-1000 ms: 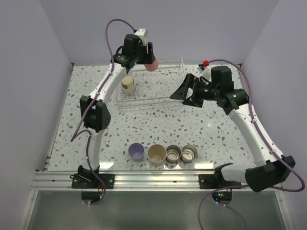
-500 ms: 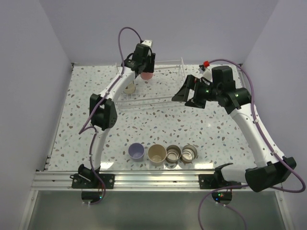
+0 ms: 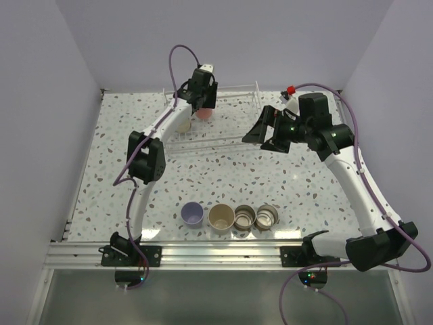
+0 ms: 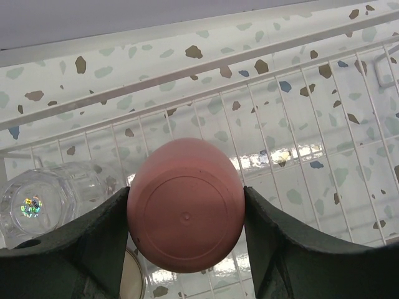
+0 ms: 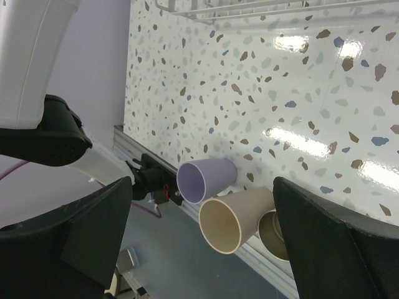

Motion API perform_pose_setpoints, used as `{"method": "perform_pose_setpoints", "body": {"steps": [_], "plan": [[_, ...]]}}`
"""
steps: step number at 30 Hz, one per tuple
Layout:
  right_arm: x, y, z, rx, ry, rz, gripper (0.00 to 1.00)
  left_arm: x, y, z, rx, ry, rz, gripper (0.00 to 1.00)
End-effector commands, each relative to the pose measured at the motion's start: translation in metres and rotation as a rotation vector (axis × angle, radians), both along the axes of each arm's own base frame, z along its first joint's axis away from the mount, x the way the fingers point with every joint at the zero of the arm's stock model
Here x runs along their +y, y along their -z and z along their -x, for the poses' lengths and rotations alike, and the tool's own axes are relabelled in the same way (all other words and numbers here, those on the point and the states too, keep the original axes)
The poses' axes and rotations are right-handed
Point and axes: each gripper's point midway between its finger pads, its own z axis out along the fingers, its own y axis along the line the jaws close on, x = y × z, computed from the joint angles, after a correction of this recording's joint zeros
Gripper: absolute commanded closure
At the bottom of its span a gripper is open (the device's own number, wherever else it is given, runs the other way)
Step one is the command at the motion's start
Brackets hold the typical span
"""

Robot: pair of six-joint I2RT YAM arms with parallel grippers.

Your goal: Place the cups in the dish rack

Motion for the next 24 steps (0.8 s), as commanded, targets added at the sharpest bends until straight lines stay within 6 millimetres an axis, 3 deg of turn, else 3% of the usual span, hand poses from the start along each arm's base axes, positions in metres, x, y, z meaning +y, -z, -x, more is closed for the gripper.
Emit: {"method": "perform_pose_setpoints", "body": {"steps": [1,6,7,10,16,21,22,23,24], "plan": [[-0.001,-0.010,0.000,-0.042,0.001,-0.007,0.02,0.004,-0.033,-0.009,-0.089,-0.029,0.032,0.56],[0.000,-0.009,-0.001,-0.040,0.001,-0.006,0.02,0.003,-0.039,-0.009,-0.099,-0.028,0.038,0.25],[-0.001,-0.009,-0.001,-0.040,0.002,-0.005,0.02,0.005,-0.041,-0.009,-0.105,-0.036,0.032,0.16],[-0.001,-0.009,-0.002,-0.044,0.003,-0.003,0.02,0.009,-0.056,-0.009,-0.135,-0.044,0.029,0.00],[-0.001,-0.006,-0.003,-0.044,0.000,0.007,0.02,0.008,-0.107,-0.007,-0.231,-0.031,0.073,0.00],[-0.009,0.009,-0.003,-0.047,0.012,0.067,0.02,0.012,-0.189,0.006,-0.371,-0.035,0.150,0.00],[-0.013,0.022,0.002,-0.023,0.000,0.106,0.02,0.015,-0.199,0.009,-0.387,-0.042,0.159,0.00],[-0.014,0.030,0.004,-0.008,-0.009,0.141,0.02,0.019,-0.223,0.018,-0.425,-0.047,0.182,0.00],[-0.010,0.037,0.009,-0.009,-0.034,0.184,0.02,0.021,-0.228,0.022,-0.432,-0.051,0.193,0.00]]}}
